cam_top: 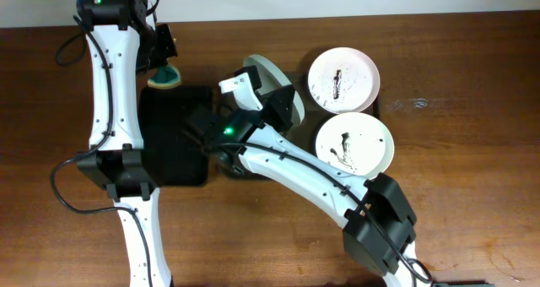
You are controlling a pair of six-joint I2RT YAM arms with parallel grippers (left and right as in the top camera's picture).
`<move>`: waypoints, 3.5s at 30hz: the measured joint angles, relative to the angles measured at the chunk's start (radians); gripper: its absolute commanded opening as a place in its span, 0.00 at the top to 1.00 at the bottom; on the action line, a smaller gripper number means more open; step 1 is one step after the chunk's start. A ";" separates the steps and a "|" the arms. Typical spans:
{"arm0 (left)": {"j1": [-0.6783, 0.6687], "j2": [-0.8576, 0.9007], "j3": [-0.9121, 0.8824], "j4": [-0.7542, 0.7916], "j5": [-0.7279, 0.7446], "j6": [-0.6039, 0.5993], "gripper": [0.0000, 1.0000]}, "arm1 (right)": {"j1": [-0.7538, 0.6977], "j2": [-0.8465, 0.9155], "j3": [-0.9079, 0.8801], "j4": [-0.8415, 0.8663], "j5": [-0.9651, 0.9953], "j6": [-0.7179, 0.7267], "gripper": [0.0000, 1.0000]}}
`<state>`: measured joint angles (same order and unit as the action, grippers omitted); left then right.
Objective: Clean dirty plates on tray and stack at the side
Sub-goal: 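Carry the cleaned plate right with the right gripper and set it on the table, then grasp the rim of the front white plate with the right gripper, then scrub the held front plate with the sponge in the left gripper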
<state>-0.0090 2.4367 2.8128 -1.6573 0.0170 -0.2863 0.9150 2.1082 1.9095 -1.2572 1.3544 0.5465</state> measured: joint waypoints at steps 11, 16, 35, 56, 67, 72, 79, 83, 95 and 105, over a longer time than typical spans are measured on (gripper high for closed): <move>0.000 0.000 0.000 -0.005 -0.019 0.000 1.00 | -0.339 -0.048 0.004 0.059 -1.101 -0.230 0.96; 0.000 0.000 0.000 -0.006 -0.029 0.000 1.00 | -0.856 -0.110 0.006 0.019 -1.587 -0.344 0.96; 0.000 0.000 0.000 -0.006 -0.030 0.003 1.00 | -1.337 -0.187 -0.360 0.072 -1.608 -0.403 0.65; 0.000 0.000 0.000 -0.015 -0.030 0.003 1.00 | -1.032 -0.199 -0.657 0.351 -1.540 -0.463 0.96; 0.000 0.000 0.000 -0.011 -0.030 0.003 1.00 | -0.518 -0.200 -0.604 0.651 -1.426 -0.055 0.96; -0.026 0.000 0.000 -0.011 -0.029 0.003 1.00 | -0.473 -0.179 -0.604 0.688 -1.355 -0.005 0.71; -0.164 0.000 -0.153 0.066 -0.032 0.003 1.00 | -0.517 -0.163 -0.603 0.603 -1.577 0.134 0.75; -0.156 0.000 -0.155 0.073 -0.033 0.003 1.00 | -0.462 -0.132 -0.628 0.616 -1.562 0.225 0.81; -0.249 0.000 -0.159 0.040 0.001 0.090 1.00 | -0.656 -0.100 -0.632 0.717 -1.762 -0.253 0.96; -0.487 0.026 -0.698 0.366 0.273 0.193 1.00 | -0.660 -0.091 -0.632 0.716 -1.764 -0.163 0.96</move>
<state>-0.4957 2.4626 2.1151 -1.2911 0.2897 -0.0929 0.2546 2.0174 1.2774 -0.5415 -0.4095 0.3840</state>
